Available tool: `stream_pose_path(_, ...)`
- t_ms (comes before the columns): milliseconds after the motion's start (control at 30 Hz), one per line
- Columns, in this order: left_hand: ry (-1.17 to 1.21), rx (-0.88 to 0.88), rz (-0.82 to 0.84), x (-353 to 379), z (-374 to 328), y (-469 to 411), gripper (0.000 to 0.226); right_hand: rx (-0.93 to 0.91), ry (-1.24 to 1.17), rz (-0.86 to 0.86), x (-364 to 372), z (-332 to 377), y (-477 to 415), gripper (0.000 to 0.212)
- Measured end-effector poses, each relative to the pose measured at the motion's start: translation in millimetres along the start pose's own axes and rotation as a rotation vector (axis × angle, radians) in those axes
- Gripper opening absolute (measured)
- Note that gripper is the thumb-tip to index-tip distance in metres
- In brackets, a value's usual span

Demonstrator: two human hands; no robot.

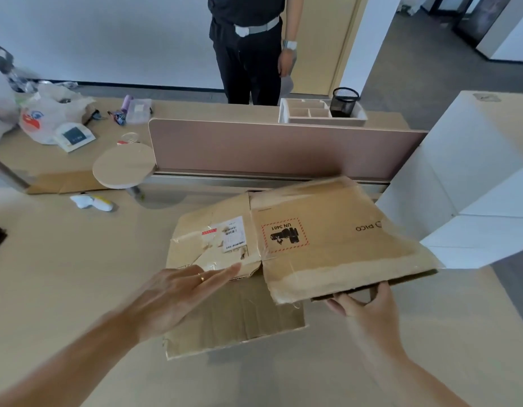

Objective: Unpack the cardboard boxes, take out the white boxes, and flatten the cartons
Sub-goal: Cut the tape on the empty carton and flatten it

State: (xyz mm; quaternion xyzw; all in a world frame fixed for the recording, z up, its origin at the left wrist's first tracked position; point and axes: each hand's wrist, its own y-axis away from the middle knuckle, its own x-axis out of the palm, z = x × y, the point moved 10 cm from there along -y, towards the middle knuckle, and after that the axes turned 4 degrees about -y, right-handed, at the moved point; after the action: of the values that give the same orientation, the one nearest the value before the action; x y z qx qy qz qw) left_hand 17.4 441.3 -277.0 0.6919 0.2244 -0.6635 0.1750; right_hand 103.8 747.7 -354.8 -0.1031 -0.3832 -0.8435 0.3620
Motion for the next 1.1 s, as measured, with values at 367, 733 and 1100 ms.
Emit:
stream_pose_path(367, -0.104, 0.107, 0.198, 57, -31, -2, 0.096, 0.072, 0.148, -0.171, -59, -50, -1, 0.056)
stream_pose_path(733, -0.064, 0.039, 0.257, 120, -24, 26, 0.095, 0.153, 0.569, -0.109, -92, -105, -7, 0.074)
stream_pose_path(1100, 0.196, -0.387, 0.280, 160, 12, 44, 0.067, -0.302, 0.793, -0.417, -128, 9, -14, 0.048)
